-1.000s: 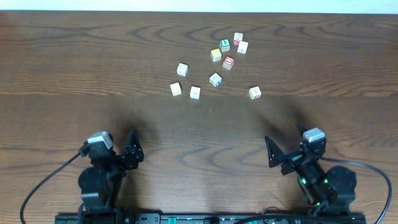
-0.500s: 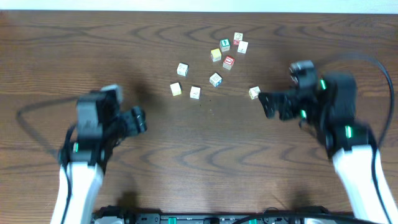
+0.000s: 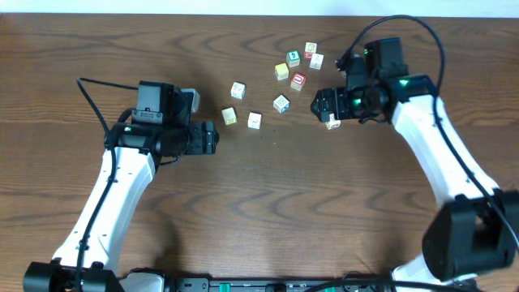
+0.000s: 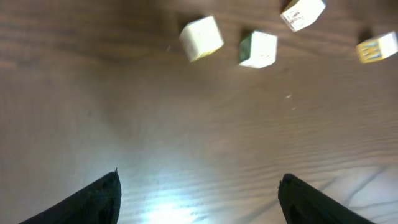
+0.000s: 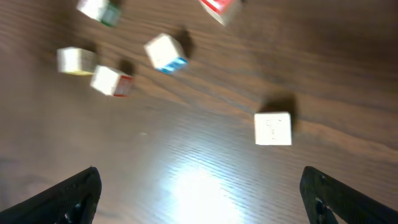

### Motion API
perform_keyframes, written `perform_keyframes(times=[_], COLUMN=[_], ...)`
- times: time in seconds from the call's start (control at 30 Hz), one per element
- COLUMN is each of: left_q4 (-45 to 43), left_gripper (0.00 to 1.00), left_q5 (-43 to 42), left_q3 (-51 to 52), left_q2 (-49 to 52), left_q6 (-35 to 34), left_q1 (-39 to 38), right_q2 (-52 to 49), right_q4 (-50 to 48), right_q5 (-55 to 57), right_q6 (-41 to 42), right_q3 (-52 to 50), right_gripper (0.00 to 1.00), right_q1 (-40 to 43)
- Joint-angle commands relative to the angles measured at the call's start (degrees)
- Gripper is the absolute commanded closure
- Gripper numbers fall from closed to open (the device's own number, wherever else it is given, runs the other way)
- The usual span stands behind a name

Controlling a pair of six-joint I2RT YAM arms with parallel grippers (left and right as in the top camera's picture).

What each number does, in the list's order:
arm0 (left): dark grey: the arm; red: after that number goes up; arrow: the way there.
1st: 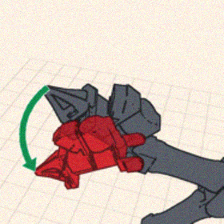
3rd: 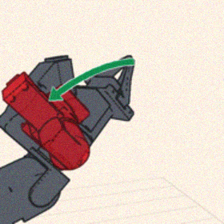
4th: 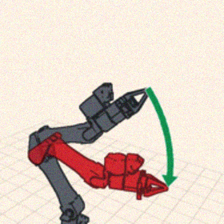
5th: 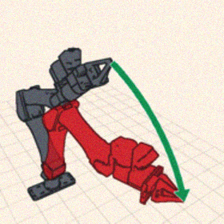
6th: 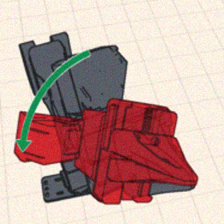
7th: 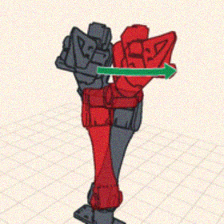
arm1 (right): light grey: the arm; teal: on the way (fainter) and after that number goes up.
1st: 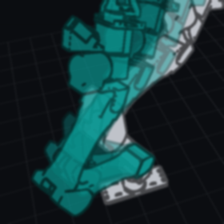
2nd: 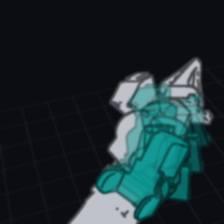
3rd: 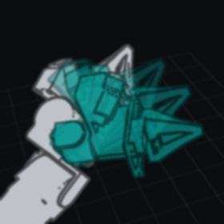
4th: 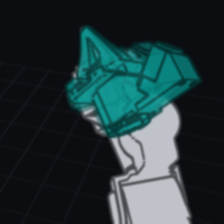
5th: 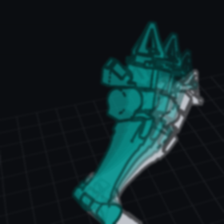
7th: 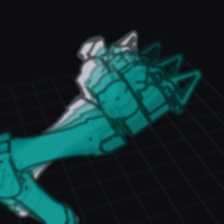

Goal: Lift 5 blocks
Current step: 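Move both grippers forward toward the scattered blocks, then close the right gripper on the white A block and lift it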

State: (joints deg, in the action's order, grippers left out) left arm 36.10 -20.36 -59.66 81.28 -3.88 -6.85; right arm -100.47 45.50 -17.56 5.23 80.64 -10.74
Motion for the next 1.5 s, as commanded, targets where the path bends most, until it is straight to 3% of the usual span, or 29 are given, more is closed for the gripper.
perform_keyframes(times=[0.0,0.13,0.37,0.9,1.07,1.27,1.47], left_q4=[-1.6,-2.6,-3.9,-8.4,-8.6,-8.6,-8.6], left_gripper=[0.18,0.19,0.19,0.19,0.19,0.19,0.18], left_q5=[1.1,8.9,9.1,9.1,9.5,9.5,9.6], left_q3=[-1.4,-1.4,-1.4,-1.4,-1.4,-1.3,-1.3], left_q2=[0.1,0.5,3.5,11.6,11.6,11.6,11.6], left_q6=[0.2,-6.5,-9.0,-10.4,-10.4,-10.4,-10.4], left_q1=[-0.1,-0.3,-0.3,-4.5,-5.1,-5.1,-5.1], right_q2=[-2.6,-5.9,-10.6,-15.1,-15.1,-15.1,-15.1], right_q4=[0.1,0.6,-0.9,-4.3,-4.4,-4.9,-6.4], right_q5=[7.1,7.3,9.7,9.6,9.6,9.6,9.8], right_q6=[1.2,-2.3,-4.6,-10.5,-11.3,-11.0,-10.0], right_q3=[0.7,0.7,0.7,0.7,0.7,0.6,0.4], right_gripper=[0.01,0.01,0.01,0.28,0.30,0.41,0.42], right_q1=[-0.3,-0.4,-0.5,-1.5,-2.0,-2.7,-3.3])
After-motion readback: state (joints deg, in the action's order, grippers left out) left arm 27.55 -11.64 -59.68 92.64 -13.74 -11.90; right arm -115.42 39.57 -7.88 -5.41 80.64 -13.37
